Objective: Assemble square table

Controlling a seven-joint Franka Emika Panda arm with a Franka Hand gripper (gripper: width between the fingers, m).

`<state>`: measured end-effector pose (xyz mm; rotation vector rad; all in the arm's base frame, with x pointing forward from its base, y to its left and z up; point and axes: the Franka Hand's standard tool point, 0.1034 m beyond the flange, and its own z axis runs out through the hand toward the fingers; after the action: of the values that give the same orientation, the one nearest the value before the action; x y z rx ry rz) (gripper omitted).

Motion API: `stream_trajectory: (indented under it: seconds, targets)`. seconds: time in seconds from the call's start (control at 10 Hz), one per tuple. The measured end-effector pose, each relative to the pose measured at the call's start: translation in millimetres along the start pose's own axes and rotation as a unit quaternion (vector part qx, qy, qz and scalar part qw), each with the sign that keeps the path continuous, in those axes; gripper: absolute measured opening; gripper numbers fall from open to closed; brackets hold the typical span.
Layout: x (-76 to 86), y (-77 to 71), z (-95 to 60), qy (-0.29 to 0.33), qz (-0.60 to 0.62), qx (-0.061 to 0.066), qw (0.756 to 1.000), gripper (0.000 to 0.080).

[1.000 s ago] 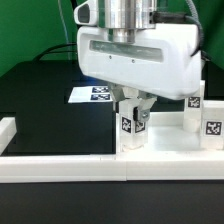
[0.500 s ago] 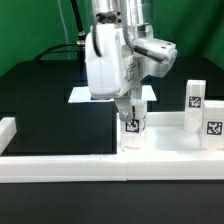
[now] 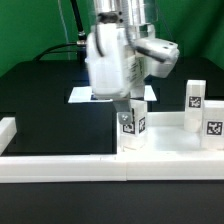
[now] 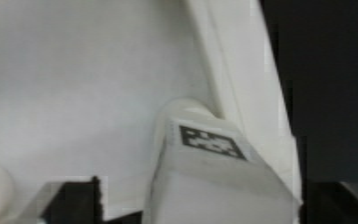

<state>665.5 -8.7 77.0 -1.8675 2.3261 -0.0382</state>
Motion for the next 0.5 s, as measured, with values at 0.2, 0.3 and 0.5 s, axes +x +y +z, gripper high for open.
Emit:
stream_trajectory:
  seconds: [0.2, 0.3, 0.5]
  targets:
    - [-3.5, 0.8, 1.6, 0.000, -0.140, 0.001, 0.990, 0.0642]
    - [-3.8, 2.8, 2.3, 0.000, -0.169, 0.000, 0.986, 0.0642]
    - [-1.4, 2.4, 2.3, 0.002, -0.222, -0.001, 0.975, 0.0648]
